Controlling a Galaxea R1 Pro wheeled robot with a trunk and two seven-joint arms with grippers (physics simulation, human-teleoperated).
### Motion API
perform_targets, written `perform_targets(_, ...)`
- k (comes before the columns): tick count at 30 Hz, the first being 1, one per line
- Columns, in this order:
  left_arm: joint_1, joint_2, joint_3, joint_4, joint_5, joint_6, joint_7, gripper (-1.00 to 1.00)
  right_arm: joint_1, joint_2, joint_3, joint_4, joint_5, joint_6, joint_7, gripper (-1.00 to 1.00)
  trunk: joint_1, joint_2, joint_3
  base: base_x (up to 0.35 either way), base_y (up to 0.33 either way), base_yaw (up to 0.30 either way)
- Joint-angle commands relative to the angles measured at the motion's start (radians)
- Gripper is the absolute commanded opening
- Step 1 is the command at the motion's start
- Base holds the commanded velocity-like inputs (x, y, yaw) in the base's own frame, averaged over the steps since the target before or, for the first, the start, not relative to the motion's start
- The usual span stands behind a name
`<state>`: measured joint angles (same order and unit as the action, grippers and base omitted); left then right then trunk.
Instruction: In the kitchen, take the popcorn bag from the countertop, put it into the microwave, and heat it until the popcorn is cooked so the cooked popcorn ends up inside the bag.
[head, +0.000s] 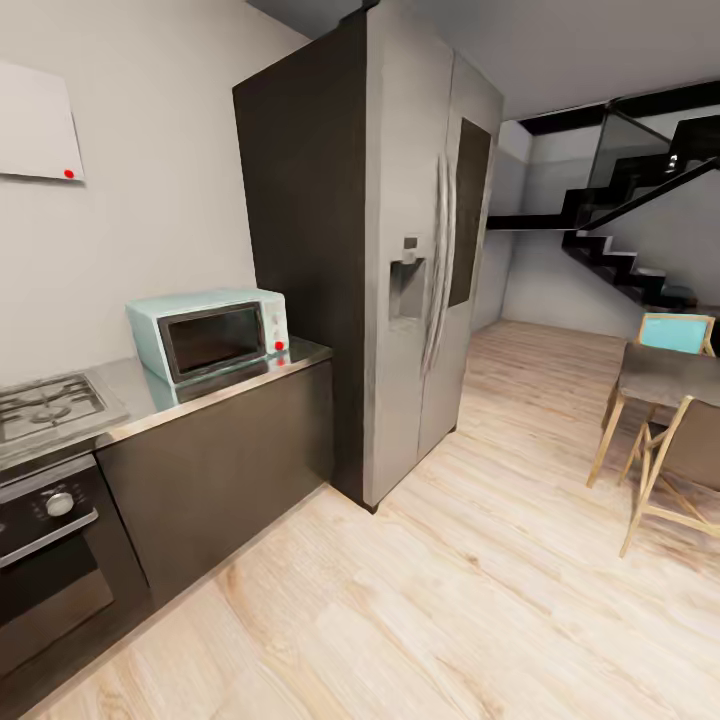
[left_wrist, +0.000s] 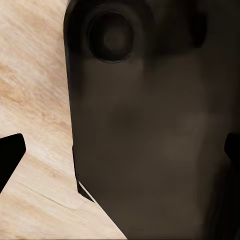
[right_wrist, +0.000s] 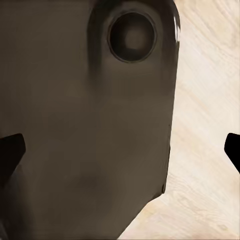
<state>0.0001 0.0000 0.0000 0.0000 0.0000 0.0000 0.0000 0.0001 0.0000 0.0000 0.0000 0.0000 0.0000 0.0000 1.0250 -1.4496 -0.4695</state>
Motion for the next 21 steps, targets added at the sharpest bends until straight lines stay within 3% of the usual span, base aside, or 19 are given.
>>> perform_targets(1,0.0,0.0,0.0,0.0,0.0,0.0,0.0,1.0,0.0,0.0,0.0,0.0,0.0,0.0,0.0,1.0,0.0,0.0,0.0,0.0,0.0,0.0)
perform_targets(10,0.0,-0.004,0.008,-0.011,0.022,-0.006,0.0,1.0,-0.003,-0.008,0.003,0.0,-0.004,0.007,-0.006,1.0,0.0,0.0,0.0,0.0,0.0,0.013)
perform_targets(21,0.0,-0.005,0.008,-0.011,0.023,-0.006,0.0,1.0,-0.003,-0.011,0.005,0.0,-0.005,-0.023,-0.005,1.0,0.0,0.0,0.0,0.0,0.0,0.258)
